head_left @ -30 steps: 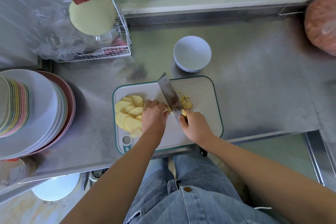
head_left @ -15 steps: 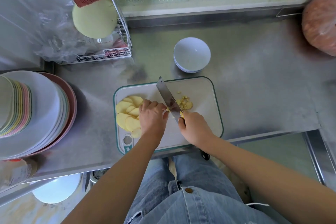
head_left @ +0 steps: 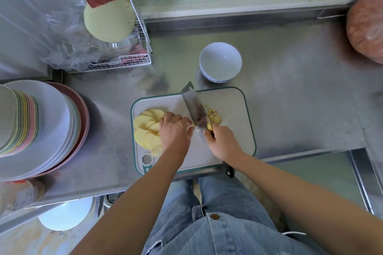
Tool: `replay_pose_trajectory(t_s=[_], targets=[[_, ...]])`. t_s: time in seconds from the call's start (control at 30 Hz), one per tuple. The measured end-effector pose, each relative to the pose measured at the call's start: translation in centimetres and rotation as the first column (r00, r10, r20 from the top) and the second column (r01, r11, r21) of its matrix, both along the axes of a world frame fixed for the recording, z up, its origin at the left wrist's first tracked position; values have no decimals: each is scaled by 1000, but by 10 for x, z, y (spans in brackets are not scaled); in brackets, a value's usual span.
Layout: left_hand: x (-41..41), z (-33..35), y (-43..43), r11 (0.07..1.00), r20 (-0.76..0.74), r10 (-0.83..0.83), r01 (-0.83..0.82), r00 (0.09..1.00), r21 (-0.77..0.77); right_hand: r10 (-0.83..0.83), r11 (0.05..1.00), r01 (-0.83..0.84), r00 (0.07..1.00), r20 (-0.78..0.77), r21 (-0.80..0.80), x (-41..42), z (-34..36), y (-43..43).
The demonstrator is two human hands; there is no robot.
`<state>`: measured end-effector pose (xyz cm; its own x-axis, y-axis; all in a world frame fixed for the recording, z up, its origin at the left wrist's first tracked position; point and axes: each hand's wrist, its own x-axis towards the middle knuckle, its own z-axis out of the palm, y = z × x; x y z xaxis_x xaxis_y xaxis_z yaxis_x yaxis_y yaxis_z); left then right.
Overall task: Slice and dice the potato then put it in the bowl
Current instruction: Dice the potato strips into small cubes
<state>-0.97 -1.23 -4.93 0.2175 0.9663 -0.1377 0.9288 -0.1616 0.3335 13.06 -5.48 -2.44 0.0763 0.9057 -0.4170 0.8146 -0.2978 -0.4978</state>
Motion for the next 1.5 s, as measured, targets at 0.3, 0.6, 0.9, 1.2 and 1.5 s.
replay_pose_trajectory(t_s=[0.3, 0.6, 0.9, 1.2, 1.5], targets=[[-22, 11, -4, 997, -110, 11, -2, 994, 77, 86, 996, -85, 995, -55, 17, -1, 7, -9], [-18, 18, -14, 985, -295, -125, 83, 947, -151, -92, 993, 91, 996, 8, 78, 39, -2, -25], [-7, 25, -13, 980, -369, -153, 91, 917, -180, -187, 974, 188, 982, -23, 125, 45, 3, -33], [-10, 23, -13, 987, -324, -109, 63, 940, -149, -239, 970, 240, 971, -25, 28, 48, 3, -34], [21, 30, -21, 957, 45, -245, 234, 968, 173, -466, 878, 467, 775, -427, -110, 72, 42, -38]])
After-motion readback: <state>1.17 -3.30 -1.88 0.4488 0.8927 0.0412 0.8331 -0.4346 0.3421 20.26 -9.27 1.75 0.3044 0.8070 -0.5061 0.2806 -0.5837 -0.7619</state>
